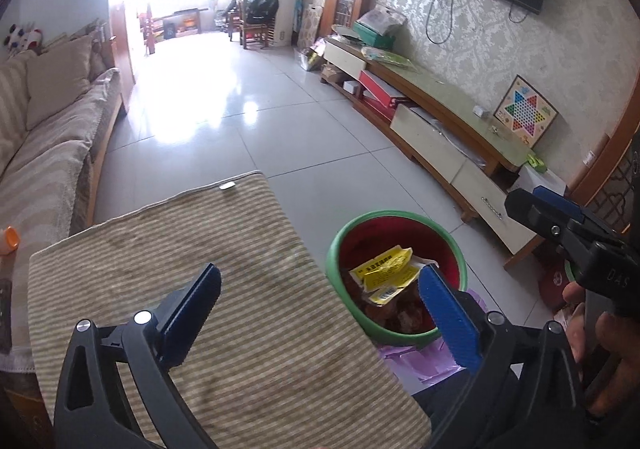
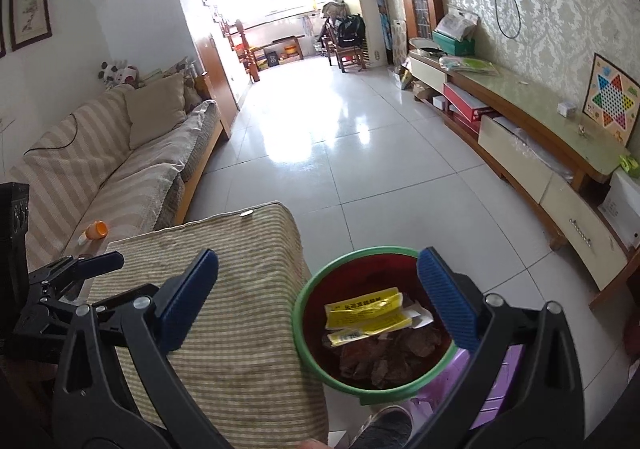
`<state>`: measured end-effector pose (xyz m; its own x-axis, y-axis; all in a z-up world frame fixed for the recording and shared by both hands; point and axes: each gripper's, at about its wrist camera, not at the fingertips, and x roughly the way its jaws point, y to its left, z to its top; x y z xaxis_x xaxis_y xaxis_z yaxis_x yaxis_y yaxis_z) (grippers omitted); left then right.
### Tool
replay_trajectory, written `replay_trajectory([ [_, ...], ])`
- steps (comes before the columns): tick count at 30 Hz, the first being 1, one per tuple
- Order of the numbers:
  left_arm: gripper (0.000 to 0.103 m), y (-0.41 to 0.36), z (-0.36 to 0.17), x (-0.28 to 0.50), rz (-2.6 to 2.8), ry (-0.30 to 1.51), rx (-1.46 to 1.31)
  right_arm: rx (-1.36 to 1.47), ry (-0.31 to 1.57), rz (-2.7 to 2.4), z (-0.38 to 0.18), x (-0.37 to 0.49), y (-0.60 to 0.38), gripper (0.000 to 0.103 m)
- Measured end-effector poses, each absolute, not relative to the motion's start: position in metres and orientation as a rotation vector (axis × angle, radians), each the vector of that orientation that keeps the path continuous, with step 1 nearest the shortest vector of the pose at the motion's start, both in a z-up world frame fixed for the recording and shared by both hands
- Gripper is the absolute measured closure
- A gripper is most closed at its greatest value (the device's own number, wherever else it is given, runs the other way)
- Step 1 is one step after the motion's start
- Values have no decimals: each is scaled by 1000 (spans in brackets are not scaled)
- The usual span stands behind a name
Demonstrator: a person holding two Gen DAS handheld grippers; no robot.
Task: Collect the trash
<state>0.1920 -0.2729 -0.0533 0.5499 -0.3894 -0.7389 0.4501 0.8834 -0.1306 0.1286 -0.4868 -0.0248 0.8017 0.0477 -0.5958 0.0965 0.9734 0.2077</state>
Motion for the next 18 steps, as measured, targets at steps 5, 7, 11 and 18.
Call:
replay_trajectory([
  [5,8,-213,-36,172,-402,829,45,178,639,36,-6,123,-429,5],
  [7,8,-190,-32,164,-359,812,28,158,638,50,1,121,-410,5],
  [11,8,-149,-24,152,-288,791,-13,129,628,90,13,118,-381,5],
  [18,8,-102,-12,129,-218,751,-51,79,606,134,31,109,-329,5],
])
